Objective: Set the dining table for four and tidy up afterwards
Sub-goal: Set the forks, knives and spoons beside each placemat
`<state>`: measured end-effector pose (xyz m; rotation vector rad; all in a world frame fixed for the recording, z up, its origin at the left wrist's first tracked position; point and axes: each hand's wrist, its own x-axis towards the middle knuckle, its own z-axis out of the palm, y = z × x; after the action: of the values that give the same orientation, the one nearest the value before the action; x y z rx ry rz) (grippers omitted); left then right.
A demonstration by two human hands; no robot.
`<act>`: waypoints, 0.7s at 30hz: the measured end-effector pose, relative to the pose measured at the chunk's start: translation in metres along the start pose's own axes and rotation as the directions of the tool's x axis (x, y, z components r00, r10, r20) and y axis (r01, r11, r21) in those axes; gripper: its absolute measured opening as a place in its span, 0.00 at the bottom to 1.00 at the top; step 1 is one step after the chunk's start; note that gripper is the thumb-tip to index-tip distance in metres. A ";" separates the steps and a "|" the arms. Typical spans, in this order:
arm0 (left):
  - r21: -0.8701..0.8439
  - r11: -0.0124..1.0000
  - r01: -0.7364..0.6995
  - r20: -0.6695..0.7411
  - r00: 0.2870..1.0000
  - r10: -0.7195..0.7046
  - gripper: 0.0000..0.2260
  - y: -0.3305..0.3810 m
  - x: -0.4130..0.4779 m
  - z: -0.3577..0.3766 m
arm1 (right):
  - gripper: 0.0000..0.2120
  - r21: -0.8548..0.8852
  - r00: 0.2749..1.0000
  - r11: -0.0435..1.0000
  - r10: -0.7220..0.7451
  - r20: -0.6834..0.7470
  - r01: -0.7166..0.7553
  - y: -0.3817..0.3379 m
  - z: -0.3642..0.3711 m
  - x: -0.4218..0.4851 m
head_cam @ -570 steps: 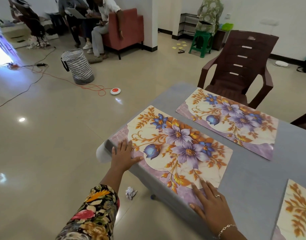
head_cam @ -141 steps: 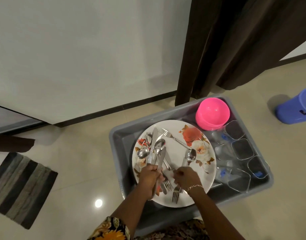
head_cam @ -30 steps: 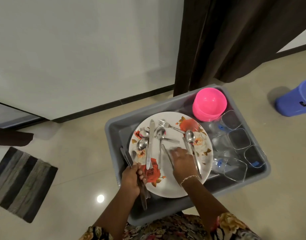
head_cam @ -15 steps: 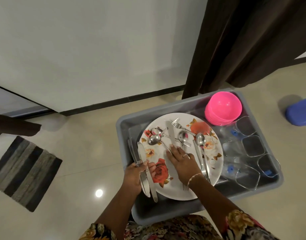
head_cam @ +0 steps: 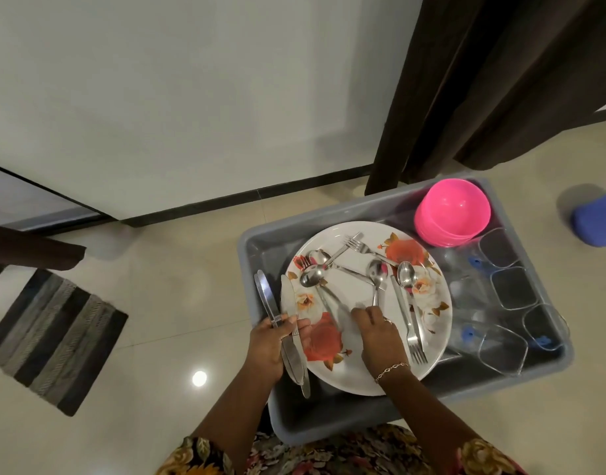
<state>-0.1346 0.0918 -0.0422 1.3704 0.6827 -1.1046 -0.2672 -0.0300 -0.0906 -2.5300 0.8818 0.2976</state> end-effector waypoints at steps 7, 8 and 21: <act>0.075 0.997 0.003 0.066 0.998 -0.008 0.07 -0.002 -0.003 0.003 | 0.10 0.564 0.894 0.693 0.345 0.287 -0.449 -0.009 -0.020 0.000; 0.093 0.996 -0.003 0.077 0.997 -0.004 0.07 -0.001 -0.006 0.004 | 0.11 0.667 0.883 0.579 0.325 0.339 -0.469 -0.012 -0.027 -0.002; 0.401 0.898 -0.183 0.365 0.930 0.026 0.04 0.032 -0.065 0.046 | 0.11 0.953 0.861 -0.049 0.417 0.292 -0.299 -0.059 -0.107 -0.090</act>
<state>-0.1405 0.0571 0.0355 1.5004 0.0955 -1.4223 -0.2937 0.0092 0.0533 -0.8861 1.1895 -0.2724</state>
